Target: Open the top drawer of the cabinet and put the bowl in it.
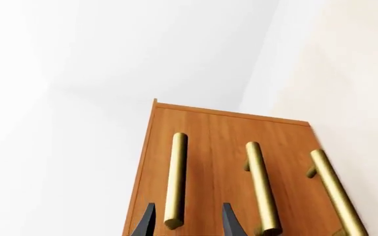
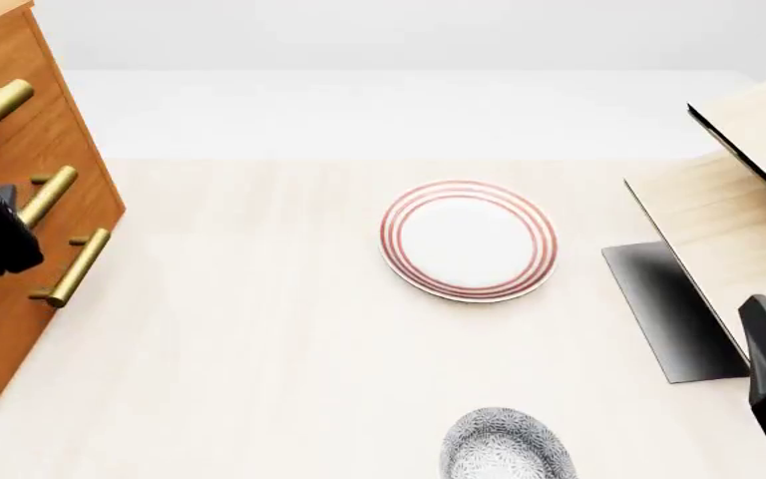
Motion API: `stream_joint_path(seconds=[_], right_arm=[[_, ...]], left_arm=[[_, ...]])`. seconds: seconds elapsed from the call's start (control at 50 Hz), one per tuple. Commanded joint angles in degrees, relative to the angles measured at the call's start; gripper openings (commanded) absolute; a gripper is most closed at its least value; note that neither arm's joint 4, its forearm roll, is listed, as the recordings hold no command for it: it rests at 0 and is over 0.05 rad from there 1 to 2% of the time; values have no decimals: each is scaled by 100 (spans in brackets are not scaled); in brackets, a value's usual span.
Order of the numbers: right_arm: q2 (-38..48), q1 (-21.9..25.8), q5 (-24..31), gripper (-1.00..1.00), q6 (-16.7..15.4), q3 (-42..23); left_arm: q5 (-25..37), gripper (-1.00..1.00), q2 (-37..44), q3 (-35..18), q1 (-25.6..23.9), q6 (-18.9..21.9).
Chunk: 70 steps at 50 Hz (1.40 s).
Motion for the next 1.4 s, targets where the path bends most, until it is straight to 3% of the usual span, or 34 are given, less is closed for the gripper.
stream_joint_path(seconds=[0.02,0.7,0.72,1.2,1.4], right_arm=[[-14,-2,7,100,6,6],[-13,-1,7,100,4,6],[-15,-1,7,100,2,6],[-14,-1,7,100,2,6],[-13,0,7,100,2,6]], left_arm=[[-100,100,165,-51,134,-18],[-178,100,495,-370,344,-26],[-163,-100,436,-357,337,-47],[-302,-100,44,207,158,103],[-277,-100,23,171,-20,146]])
